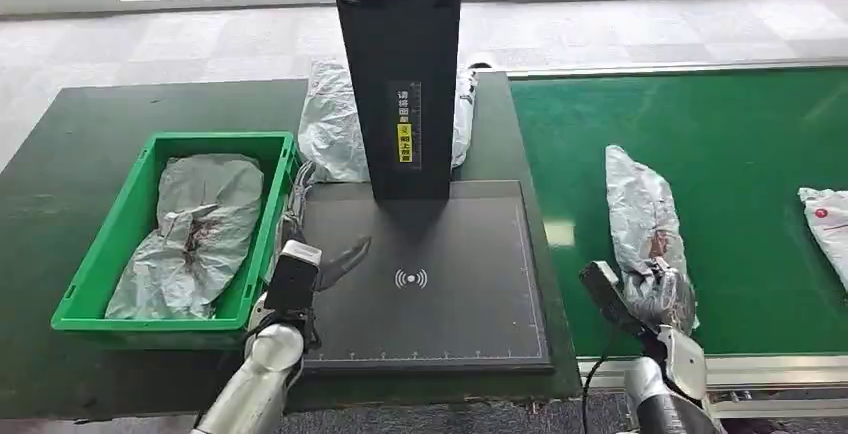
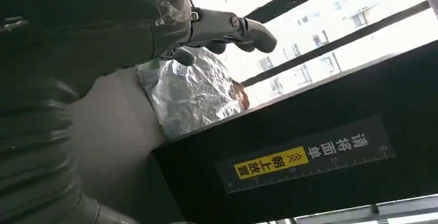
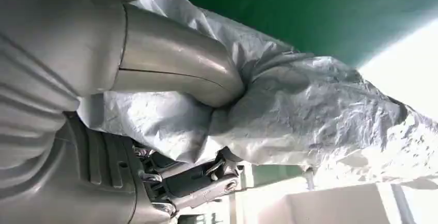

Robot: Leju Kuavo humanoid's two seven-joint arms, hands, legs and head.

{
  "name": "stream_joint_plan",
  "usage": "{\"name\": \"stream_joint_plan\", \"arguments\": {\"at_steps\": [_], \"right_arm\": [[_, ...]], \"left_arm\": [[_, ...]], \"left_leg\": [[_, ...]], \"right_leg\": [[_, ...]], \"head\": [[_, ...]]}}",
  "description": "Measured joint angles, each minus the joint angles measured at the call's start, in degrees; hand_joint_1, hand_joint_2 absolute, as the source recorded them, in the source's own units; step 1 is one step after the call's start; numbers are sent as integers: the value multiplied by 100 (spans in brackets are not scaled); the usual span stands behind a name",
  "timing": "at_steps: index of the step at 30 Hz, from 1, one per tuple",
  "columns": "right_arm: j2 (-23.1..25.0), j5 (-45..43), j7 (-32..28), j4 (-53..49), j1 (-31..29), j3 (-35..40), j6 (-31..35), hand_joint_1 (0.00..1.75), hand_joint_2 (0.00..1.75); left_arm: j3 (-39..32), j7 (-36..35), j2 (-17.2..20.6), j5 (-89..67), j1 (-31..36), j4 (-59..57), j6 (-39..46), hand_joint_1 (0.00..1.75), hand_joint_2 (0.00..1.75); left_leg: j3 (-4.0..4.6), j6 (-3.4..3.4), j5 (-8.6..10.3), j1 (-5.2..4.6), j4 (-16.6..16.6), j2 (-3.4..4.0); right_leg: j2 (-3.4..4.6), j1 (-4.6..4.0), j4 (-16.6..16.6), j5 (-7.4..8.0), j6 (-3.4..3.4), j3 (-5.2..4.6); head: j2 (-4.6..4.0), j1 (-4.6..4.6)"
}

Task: Moved the parcel from conveyor to table for the left to box.

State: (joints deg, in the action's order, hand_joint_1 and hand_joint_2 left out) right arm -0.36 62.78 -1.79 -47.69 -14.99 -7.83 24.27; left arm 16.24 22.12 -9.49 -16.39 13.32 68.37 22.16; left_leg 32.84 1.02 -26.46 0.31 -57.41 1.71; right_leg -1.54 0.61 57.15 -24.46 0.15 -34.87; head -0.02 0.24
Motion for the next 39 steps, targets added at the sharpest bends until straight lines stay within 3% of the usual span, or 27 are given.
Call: {"name": "stream_joint_plan", "arguments": {"at_steps": [5,11,21,22,23,26,28,30,39], "right_arm": [[208,-471,-193,-1170,197,1356,32,175,175],[302,-1157,-444,-1710,134,3057,19,175,175],[331,-1277,-420,-2033,101,4079,28,175,175],[331,-1280,-420,-2046,101,4096,26,14,175],[331,-1290,-422,-2048,100,4129,19,0,175],[331,-1739,-409,-2077,91,4197,-618,0,175],[295,-2177,-47,-2107,67,4324,-1793,0,175],[195,-2318,96,-2096,49,4484,-2513,0,175],[-32,-2799,-359,-2101,139,4573,-1858,0,175]], "left_arm": [[-7,-62,7,-219,29,20,-105,0,175],[-2,19,-33,-276,312,-173,-83,0,175],[39,54,-35,-261,451,-393,-35,0,175],[39,54,-35,-261,454,-404,-35,0,175],[39,54,-35,-261,456,-415,-35,0,175],[61,100,-35,-184,489,-448,-39,0,175],[140,131,-35,-77,551,-494,-74,0,175],[212,170,-35,32,626,-551,-59,0,175],[269,260,-7,135,310,-358,505,0,175]], "left_leg": [[7,10,15,3,1,-16],[3,11,16,8,0,-12],[4,10,16,7,-1,-15],[4,10,16,7,-1,-15],[4,10,16,7,-1,-15],[3,10,16,6,-1,-14],[1,10,16,6,-1,-14],[1,10,16,6,-1,-15],[3,10,15,6,-1,-15]], "right_leg": [[-20,-3,6,0,-2,-4],[-12,-1,5,2,-3,-4],[-16,1,2,4,-2,-2],[-16,1,2,4,-2,-2],[-15,1,2,4,-2,-2],[-12,0,2,4,-2,-3],[-13,-1,1,4,-2,-2],[-14,-1,1,4,-2,-1],[-13,0,1,4,-2,-1]], "head": [[0,0],[2,0],[0,0],[2,2],[2,0],[2,2],[0,0],[2,0],[2,0]]}}
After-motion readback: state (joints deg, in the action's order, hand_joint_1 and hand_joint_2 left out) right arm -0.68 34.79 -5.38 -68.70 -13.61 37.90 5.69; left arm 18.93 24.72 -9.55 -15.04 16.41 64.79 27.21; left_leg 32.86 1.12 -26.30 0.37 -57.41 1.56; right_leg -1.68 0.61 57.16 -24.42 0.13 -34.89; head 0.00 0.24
